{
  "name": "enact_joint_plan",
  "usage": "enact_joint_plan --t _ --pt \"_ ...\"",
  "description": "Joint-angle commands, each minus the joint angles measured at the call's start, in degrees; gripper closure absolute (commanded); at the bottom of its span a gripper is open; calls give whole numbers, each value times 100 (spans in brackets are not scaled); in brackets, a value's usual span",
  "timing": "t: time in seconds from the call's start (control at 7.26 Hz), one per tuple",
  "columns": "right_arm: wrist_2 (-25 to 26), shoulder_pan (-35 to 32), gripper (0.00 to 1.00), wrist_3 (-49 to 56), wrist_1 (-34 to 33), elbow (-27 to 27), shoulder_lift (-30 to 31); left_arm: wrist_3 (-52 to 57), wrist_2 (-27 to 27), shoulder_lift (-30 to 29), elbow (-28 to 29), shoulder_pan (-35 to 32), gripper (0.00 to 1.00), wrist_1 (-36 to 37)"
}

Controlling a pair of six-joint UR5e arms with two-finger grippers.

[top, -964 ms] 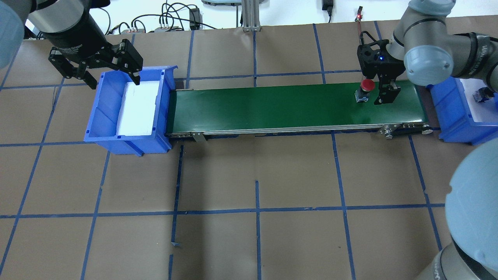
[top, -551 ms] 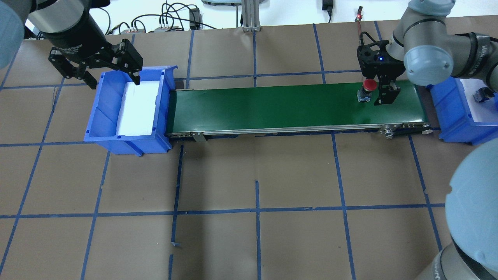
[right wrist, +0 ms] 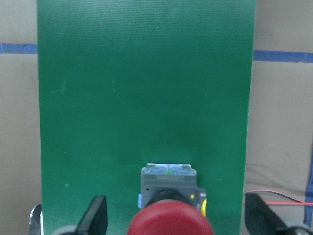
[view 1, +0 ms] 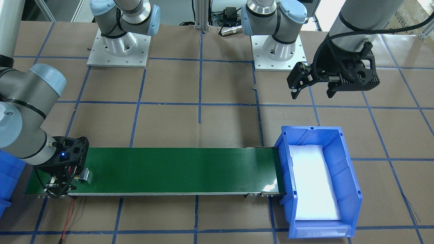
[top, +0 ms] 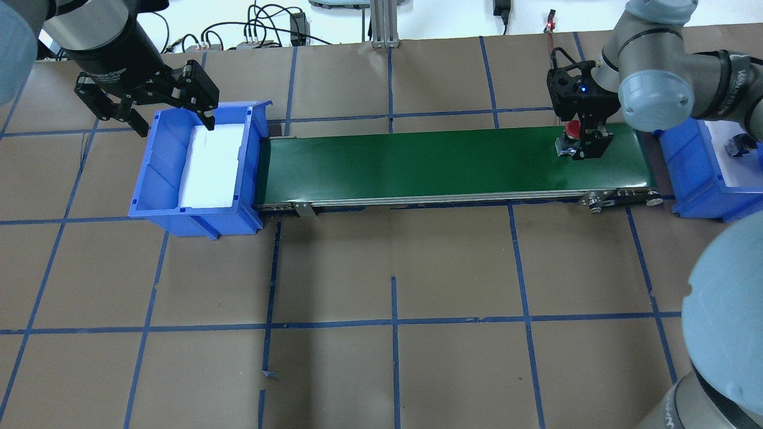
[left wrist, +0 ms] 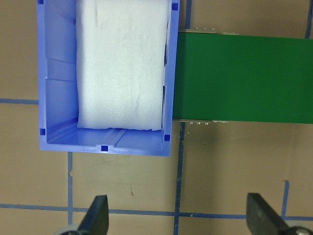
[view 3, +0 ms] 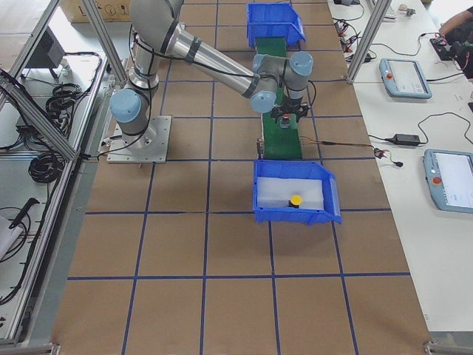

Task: Transport two buttons from left to right
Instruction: 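Grasp the red button on the belt with the right gripper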

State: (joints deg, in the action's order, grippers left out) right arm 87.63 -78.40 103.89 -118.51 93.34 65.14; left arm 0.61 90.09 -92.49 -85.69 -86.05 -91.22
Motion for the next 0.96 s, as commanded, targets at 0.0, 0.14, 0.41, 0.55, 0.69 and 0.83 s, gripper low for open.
enact_joint_plan --t 0.0,0.14,0.41,0.55,0.69,0.83 --pt "0 0 0 9 -6 0 -10 0 0 -6 0 0 0 8" --pt "9 0 12 26 -14 0 -10 0 -9 -6 0 0 0 8" --pt "209 9 63 44 -23 -8 -10 0 -9 -6 0 0 0 8" --pt "367 17 80 44 -23 -17 7 0 -9 -6 0 0 0 8" --pt "395 18 85 35 -23 -61 34 0 0 -6 0 0 0 -1" --pt "500 9 87 35 3 -96 234 0 -9 -6 0 0 0 8"
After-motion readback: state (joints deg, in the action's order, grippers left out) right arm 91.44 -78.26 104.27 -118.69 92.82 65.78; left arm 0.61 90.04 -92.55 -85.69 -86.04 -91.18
